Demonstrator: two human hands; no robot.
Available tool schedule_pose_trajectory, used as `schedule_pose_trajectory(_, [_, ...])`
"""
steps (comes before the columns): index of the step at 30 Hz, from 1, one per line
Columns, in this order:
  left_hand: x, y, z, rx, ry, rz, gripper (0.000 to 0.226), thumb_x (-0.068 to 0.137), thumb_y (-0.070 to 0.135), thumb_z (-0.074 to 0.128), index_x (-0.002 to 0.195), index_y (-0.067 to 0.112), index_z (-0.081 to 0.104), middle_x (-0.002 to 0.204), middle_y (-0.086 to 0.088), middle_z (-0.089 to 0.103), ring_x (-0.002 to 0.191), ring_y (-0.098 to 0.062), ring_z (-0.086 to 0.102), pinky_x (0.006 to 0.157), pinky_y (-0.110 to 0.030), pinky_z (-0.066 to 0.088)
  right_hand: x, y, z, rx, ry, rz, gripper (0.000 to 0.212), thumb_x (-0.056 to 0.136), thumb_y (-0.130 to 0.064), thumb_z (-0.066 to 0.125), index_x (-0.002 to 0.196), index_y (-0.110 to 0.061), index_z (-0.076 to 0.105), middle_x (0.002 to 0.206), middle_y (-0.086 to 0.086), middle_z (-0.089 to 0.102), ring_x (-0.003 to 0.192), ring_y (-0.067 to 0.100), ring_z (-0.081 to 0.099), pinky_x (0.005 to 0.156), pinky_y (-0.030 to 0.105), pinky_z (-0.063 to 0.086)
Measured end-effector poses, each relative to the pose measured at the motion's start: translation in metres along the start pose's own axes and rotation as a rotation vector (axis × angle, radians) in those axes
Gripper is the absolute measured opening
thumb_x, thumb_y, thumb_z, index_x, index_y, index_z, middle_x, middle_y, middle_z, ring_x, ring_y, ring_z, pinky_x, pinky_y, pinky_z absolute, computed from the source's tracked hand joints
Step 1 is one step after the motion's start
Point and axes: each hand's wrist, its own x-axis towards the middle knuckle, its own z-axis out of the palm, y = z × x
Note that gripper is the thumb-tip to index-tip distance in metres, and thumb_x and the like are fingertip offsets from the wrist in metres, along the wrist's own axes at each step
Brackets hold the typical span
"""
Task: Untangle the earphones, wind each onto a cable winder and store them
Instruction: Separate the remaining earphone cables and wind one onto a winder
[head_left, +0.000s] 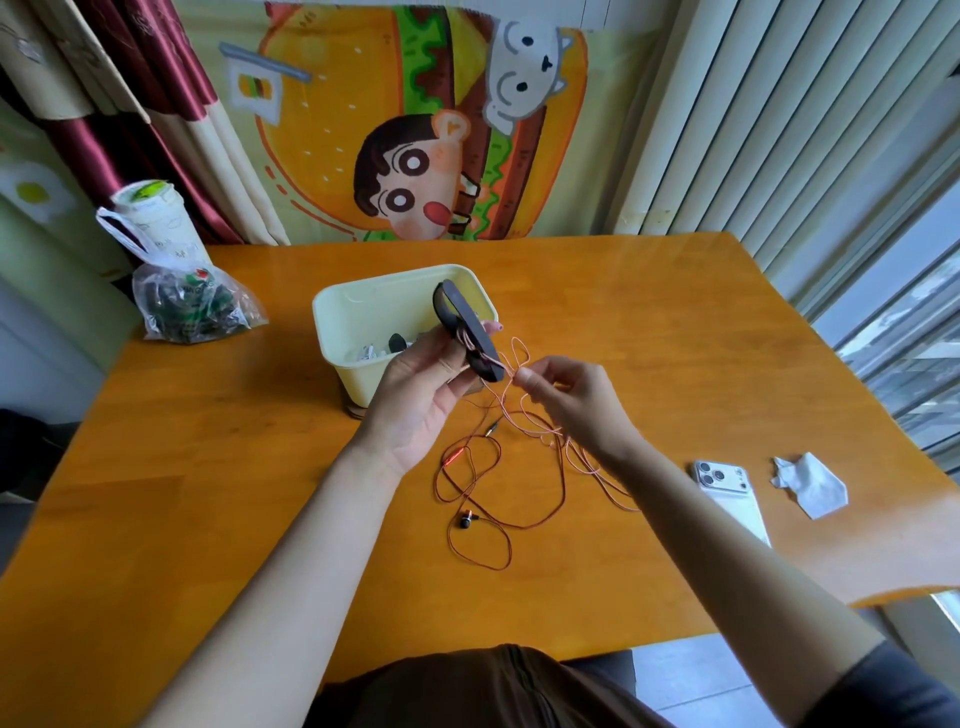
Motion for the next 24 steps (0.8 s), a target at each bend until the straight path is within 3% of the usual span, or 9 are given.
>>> schedule_pose_trajectory(5, [0.001, -0.003, -0.006, -0.140, 0.177, -0.010, 0.026, 0.097, 0.006, 0.041, 0.115, 0.010, 0.060, 0.111, -0.012, 0.069, 0.104, -0.019, 0.067, 0.083, -0.029, 0.057, -0.011, 0.001, 0.014, -0.071, -0.006, -0.022, 0.024, 0.092, -0.032, 0.055, 0.086, -0.010, 0.062, 0.068, -0.005, 0.052, 0.058, 0.003, 0.044, 0.051, 0.014, 0.034])
schedule_pose_trajectory(9, [0.005, -0.010, -0.017, -0.093, 0.366, 0.003, 0.029, 0.098, 0.005, 0.044, 0.125, 0.006, 0.055, 0.129, -0.019, 0.058, 0.113, -0.024, 0.061, 0.089, -0.031, 0.055, -0.019, -0.009, 0.013, -0.263, -0.061, -0.159, 0.017, 0.098, -0.016, 0.047, 0.089, -0.011, 0.061, 0.075, -0.007, 0.054, 0.064, -0.001, 0.049, 0.059, 0.009, 0.039])
schedule_pose_trajectory(12, [0.008, -0.016, -0.014, -0.061, 0.490, -0.017, 0.027, 0.096, 0.002, 0.047, 0.121, 0.007, 0.058, 0.118, -0.014, 0.064, 0.105, -0.023, 0.064, 0.088, -0.032, 0.055, -0.023, -0.014, 0.018, -0.381, -0.103, -0.299, 0.015, 0.095, -0.006, 0.050, 0.089, -0.008, 0.064, 0.080, -0.009, 0.053, 0.069, -0.003, 0.050, 0.062, 0.008, 0.039])
schedule_pose_trajectory(14, [0.009, -0.020, -0.012, 0.083, 0.537, -0.002, 0.027, 0.095, -0.001, 0.051, 0.116, 0.011, 0.062, 0.105, -0.005, 0.068, 0.098, -0.022, 0.066, 0.084, -0.034, 0.057, -0.024, -0.019, 0.017, -0.410, -0.122, -0.347, 0.013, 0.094, -0.008, 0.054, 0.092, -0.008, 0.067, 0.080, -0.012, 0.053, 0.069, -0.006, 0.050, 0.063, 0.008, 0.039])
schedule_pose_trajectory(16, [0.008, -0.023, -0.018, 0.476, 0.500, 0.073, 0.027, 0.094, 0.002, 0.055, 0.109, 0.021, 0.067, 0.099, 0.003, 0.070, 0.097, -0.017, 0.067, 0.086, -0.034, 0.056, -0.023, -0.025, 0.013, -0.418, -0.125, -0.379, 0.012, 0.093, -0.013, 0.058, 0.095, -0.010, 0.069, 0.081, -0.014, 0.054, 0.068, -0.009, 0.050, 0.063, 0.006, 0.038])
schedule_pose_trajectory(19, [0.004, -0.029, -0.025, 0.968, 0.313, 0.157, 0.026, 0.093, 0.006, 0.058, 0.112, 0.020, 0.069, 0.104, 0.003, 0.067, 0.094, -0.001, 0.061, 0.086, -0.015, 0.049, -0.016, -0.032, 0.002, -0.449, -0.112, -0.401, 0.012, 0.091, -0.019, 0.062, 0.095, -0.012, 0.071, 0.081, -0.010, 0.058, 0.067, -0.008, 0.051, 0.062, 0.008, 0.039])
schedule_pose_trajectory(24, [0.000, -0.032, -0.023, 0.968, 0.122, 0.124, 0.028, 0.090, 0.005, 0.060, 0.113, 0.021, 0.066, 0.096, 0.002, 0.063, 0.097, -0.015, 0.060, 0.086, -0.017, 0.046, 0.003, -0.032, -0.018, -0.473, 0.029, -0.340, 0.016, 0.090, -0.022, 0.063, 0.097, -0.013, 0.073, 0.086, -0.005, 0.064, 0.069, 0.003, 0.054, 0.061, 0.011, 0.041])
